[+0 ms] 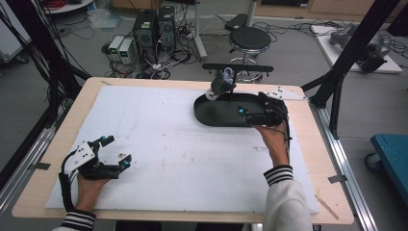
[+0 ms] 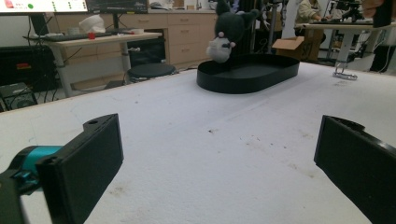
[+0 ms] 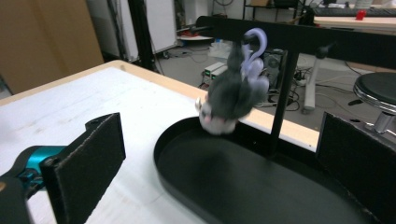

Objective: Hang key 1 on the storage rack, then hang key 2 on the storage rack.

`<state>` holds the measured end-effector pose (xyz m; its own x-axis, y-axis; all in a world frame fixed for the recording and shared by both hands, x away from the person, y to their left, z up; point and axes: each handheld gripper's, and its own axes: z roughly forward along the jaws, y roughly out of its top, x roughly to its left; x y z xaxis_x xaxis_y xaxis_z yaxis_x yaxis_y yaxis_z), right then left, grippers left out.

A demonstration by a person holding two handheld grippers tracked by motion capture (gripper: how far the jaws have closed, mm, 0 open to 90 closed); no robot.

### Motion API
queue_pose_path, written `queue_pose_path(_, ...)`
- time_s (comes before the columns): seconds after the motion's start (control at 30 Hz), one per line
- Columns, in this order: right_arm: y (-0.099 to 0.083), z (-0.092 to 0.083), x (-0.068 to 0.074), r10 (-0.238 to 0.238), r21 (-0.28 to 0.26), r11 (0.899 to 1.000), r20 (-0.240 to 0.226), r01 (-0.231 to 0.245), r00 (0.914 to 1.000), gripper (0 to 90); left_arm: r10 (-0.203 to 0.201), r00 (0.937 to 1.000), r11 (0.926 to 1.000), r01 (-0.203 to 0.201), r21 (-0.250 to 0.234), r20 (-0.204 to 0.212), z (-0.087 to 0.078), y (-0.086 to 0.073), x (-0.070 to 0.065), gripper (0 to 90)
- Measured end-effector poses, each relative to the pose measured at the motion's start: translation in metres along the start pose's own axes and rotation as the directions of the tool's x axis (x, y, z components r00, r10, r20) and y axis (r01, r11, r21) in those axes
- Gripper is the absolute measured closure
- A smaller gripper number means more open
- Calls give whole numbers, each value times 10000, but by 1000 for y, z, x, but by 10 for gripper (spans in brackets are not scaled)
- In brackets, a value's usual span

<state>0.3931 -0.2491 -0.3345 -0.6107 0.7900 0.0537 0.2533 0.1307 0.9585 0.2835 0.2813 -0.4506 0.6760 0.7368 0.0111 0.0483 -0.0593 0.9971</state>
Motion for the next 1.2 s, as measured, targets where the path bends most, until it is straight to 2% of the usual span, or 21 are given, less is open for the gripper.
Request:
queue_pose_path(0.27,-13,-28,3,-133,-287,9995,-218,127,9997,6,-9,10000,10000,9,-11,0,0,0,0,17)
queue_pose_path(0.53,-27,-48,11,-453,-625,9971,-142,443,9989,6,-52,10000,10000,51,-49,-46,0,0,0,17)
queue_pose_path(0.6,-31,-51,11,-402,-659,9970,-99,395,9991,6,-40,10000,10000,40,-28,-62,0,0,0,17)
queue_pose_path(0.7,-32,-54,11,-377,-344,9987,47,378,9993,7,-24,10000,10000,24,-18,-59,0,0,0,17)
queue_pose_path(0.87,-30,-58,11,-467,-609,9971,-17,465,9989,7,-95,9999,9999,95,-34,-98,0,0,0,18)
queue_pose_path(1.07,-32,-58,7,-290,-470,9985,-13,289,9996,7,-123,9998,9999,123,-4,-153,0,0,0,18)
queue_pose_path(1.2,-32,-61,7,-386,-564,9977,-44,383,9992,7,-123,9998,9999,123,-3,-153,0,0,1,17)
